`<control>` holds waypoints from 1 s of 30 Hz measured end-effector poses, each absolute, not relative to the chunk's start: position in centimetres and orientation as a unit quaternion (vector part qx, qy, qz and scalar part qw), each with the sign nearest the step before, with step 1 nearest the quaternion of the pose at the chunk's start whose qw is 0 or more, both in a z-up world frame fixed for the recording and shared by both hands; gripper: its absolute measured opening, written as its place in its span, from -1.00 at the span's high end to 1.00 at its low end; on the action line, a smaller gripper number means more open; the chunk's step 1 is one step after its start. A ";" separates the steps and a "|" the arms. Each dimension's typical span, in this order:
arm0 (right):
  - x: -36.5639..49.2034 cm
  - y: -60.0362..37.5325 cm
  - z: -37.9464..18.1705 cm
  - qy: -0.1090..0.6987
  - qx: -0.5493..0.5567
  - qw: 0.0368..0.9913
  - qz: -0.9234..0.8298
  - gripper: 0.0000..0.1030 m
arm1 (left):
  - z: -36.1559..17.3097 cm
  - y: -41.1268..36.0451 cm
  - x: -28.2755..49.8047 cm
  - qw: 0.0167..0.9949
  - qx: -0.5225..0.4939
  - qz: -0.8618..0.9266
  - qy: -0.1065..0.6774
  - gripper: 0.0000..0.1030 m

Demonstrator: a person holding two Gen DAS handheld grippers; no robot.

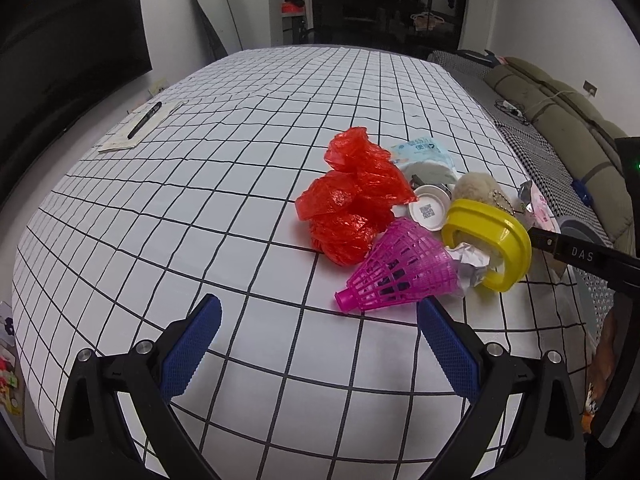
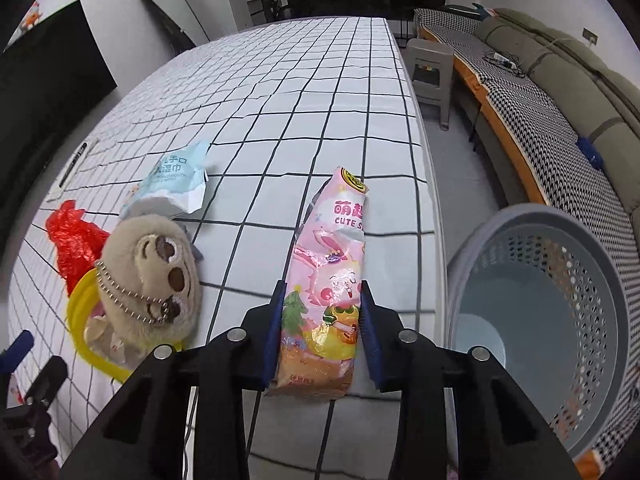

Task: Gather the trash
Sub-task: 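Grasp the pink snack bag with the right tool while the left tool grasps the pink shuttlecock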

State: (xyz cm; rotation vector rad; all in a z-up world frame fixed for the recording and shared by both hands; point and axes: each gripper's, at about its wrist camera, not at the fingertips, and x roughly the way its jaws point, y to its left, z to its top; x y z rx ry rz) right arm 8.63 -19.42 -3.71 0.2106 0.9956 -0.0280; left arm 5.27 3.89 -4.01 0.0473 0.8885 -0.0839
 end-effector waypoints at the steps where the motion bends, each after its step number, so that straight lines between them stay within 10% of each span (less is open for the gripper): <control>1: 8.2 -19.5 -3.6 0.475 0.106 0.874 -0.012 0.35 | -4.2 3.7 5.3 0.900 0.026 -0.046 0.432 -0.88; 18: 3.6 -20.8 -2.7 0.459 0.143 0.877 0.003 0.35 | -6.3 0.7 8.1 0.885 0.084 -0.083 0.450 -0.85; 30: 2.6 -21.2 -2.2 0.456 0.150 0.877 0.002 0.35 | -6.3 0.3 7.8 0.876 0.054 -0.118 0.464 0.45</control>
